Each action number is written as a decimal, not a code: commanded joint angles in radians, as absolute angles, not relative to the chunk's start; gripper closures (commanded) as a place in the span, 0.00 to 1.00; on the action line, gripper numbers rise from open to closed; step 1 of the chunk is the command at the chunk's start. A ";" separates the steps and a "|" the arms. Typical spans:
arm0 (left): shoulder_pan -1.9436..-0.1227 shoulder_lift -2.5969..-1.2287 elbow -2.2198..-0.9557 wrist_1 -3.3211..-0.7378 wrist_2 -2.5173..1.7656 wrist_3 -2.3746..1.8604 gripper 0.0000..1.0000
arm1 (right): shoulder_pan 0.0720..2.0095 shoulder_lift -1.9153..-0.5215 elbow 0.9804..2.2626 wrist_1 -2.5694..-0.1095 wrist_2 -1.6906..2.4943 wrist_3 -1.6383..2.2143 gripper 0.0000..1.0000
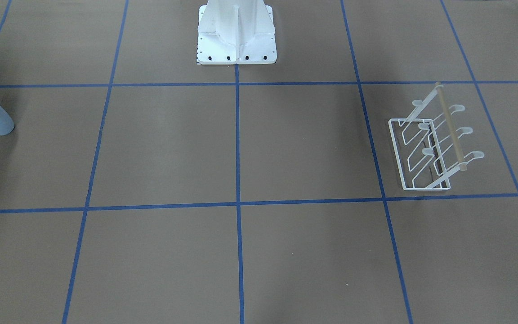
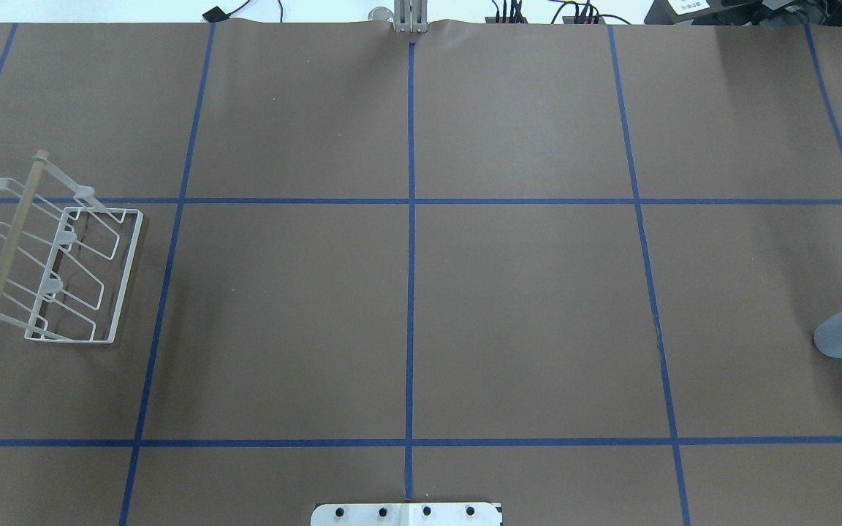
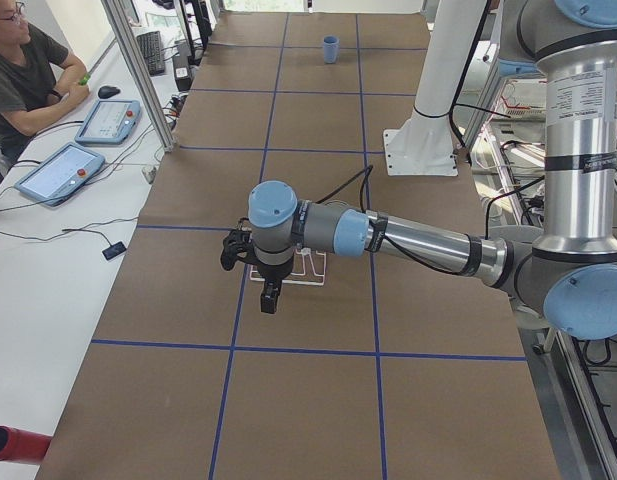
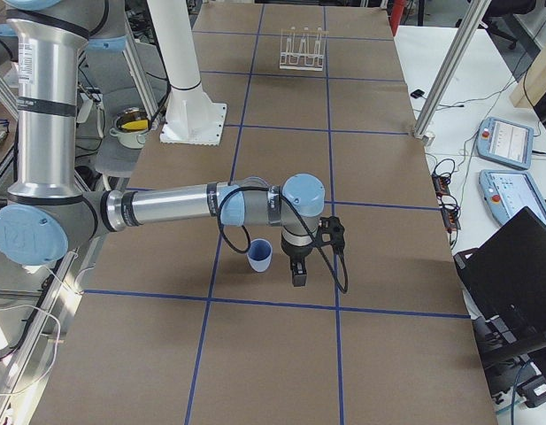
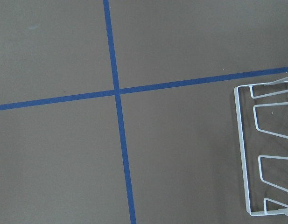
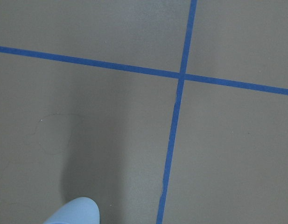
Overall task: Hang cup on cup holder
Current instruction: 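Lower the right gripper over the light blue cup lying on its side, then grasp the light blue cup by its base with the right gripper and lift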
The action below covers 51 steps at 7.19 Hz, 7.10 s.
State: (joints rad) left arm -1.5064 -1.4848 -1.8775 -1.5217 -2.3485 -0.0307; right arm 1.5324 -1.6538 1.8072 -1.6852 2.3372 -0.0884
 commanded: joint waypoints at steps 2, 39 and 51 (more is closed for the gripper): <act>-1.506 -1.476 -1.873 -1.565 -2.341 -0.021 0.02 | 1.529 -1.641 1.806 -1.684 2.336 -0.089 0.00; -1.505 -1.471 -1.864 -1.571 -2.350 -0.021 0.02 | 1.147 -1.815 1.816 -1.456 2.319 0.115 0.24; -1.497 -1.502 -1.873 -1.677 -2.353 -0.023 0.02 | 1.298 -1.723 1.924 -1.378 2.531 0.320 1.00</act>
